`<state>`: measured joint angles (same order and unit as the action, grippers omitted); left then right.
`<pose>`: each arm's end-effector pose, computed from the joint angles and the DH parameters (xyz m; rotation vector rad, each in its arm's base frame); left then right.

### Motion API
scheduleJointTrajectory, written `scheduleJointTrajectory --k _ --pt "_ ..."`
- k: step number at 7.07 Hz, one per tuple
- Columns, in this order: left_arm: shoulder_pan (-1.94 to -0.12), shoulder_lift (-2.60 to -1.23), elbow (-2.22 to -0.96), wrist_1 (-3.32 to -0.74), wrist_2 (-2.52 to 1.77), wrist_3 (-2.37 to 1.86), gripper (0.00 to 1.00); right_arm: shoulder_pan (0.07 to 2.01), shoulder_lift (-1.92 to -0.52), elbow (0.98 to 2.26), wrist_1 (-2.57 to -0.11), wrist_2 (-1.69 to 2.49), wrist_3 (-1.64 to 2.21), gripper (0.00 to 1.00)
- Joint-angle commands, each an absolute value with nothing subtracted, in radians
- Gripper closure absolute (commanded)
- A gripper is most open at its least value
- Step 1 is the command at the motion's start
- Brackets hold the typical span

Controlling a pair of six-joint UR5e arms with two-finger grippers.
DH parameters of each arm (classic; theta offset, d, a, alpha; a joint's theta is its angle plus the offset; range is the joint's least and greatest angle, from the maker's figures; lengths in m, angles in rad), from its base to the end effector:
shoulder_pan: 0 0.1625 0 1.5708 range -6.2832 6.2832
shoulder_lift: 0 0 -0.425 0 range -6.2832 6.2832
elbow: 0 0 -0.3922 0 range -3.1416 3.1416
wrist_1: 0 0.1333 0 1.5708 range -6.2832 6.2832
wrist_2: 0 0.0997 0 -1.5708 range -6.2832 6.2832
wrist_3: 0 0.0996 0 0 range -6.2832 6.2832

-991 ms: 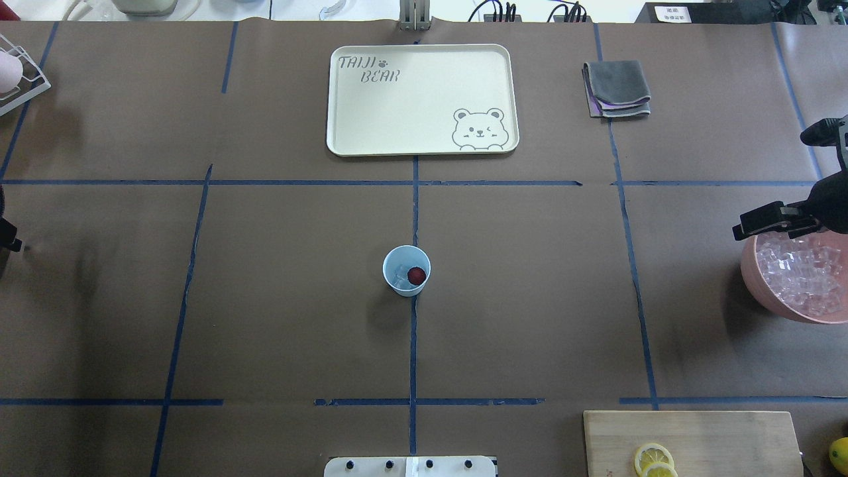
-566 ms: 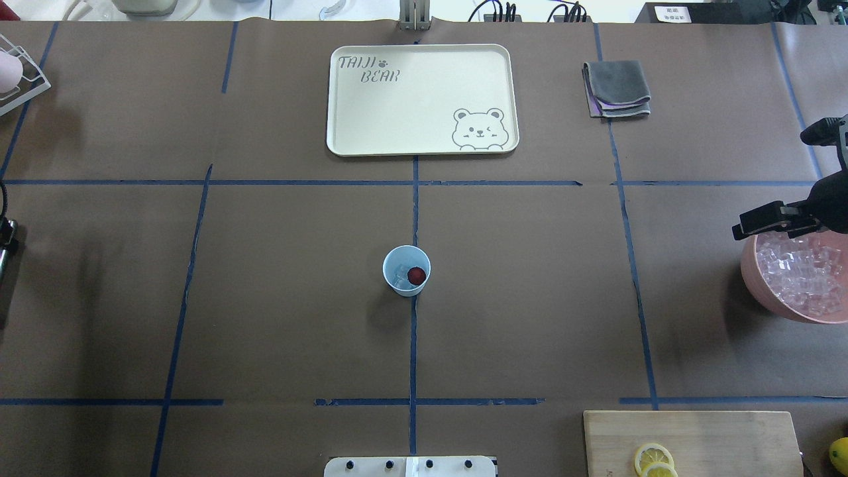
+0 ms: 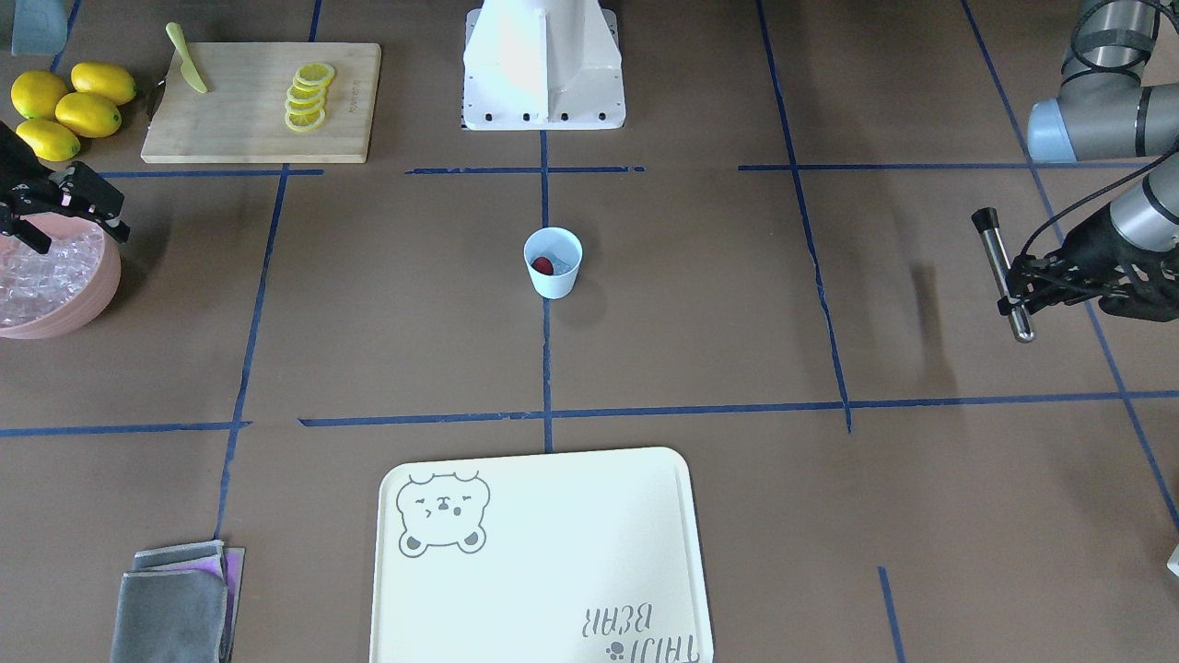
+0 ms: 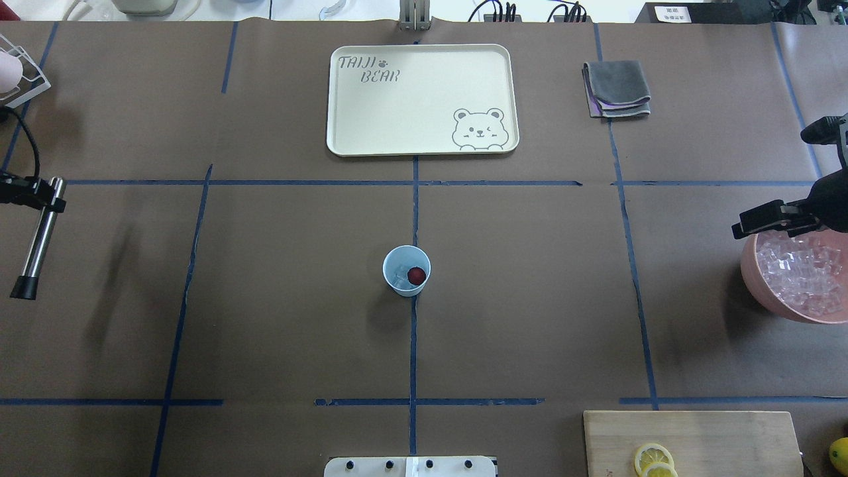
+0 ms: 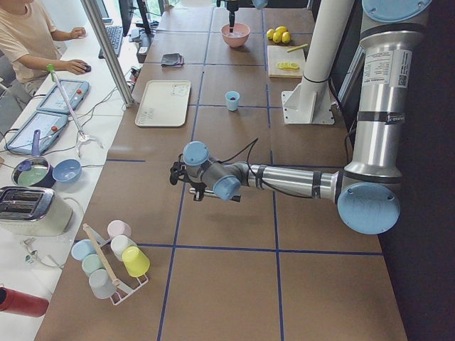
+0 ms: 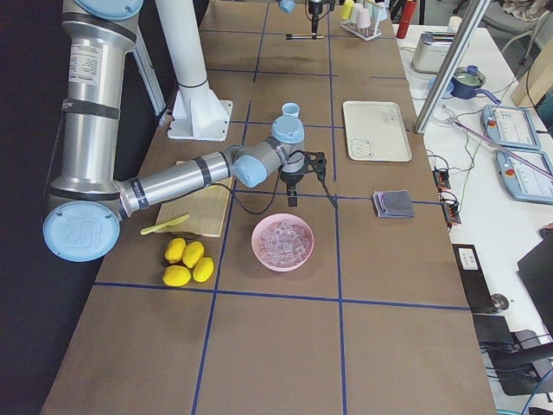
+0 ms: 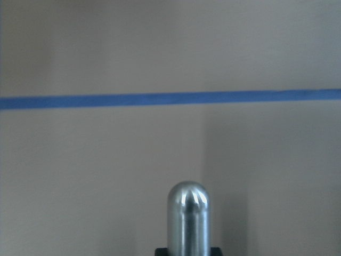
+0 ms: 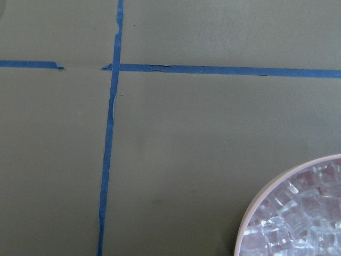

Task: Mash ice and strawberries in cup

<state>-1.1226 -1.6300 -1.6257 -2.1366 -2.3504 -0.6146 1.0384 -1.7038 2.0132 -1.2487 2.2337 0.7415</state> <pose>0.1756 -0.5113 0.5345 0.1758 0.9695 0.1121 -0.1634 -0.4191 0.4688 0.1076 -0.8746 -0.0138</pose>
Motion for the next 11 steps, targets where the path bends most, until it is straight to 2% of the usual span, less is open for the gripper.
scheduleJointTrajectory --k 1,3,5,6,9,11 --pt "-1.047 -1.71 -1.818 -2.134 -2.289 -0.618 1.0 1.04 -1.698 2.01 -1.249 2.233 0.741 0.0" --pt "-0.919 -1.871 -1.906 -2.09 -2.154 -0.617 1.0 1.048 -1.695 2.01 -1.249 2.232 0.739 0.0" --pt "-0.768 -2.055 -1.905 -2.101 -2.099 -0.597 1.0 1.057 -1.694 2.011 -1.249 2.233 0.739 0.0" --pt "-0.721 -2.116 -1.908 -2.144 -1.939 -0.598 1.0 1.057 -1.694 2.011 -1.249 2.233 0.739 0.0" --pt "-0.521 -2.143 -1.891 -2.326 -1.532 -0.563 1.0 1.058 -1.697 2.014 -1.249 2.235 0.739 0.0" --pt "-0.302 -2.14 -1.837 -2.449 -1.099 -0.561 1.0 1.058 -1.697 2.017 -1.249 2.235 0.741 0.0"
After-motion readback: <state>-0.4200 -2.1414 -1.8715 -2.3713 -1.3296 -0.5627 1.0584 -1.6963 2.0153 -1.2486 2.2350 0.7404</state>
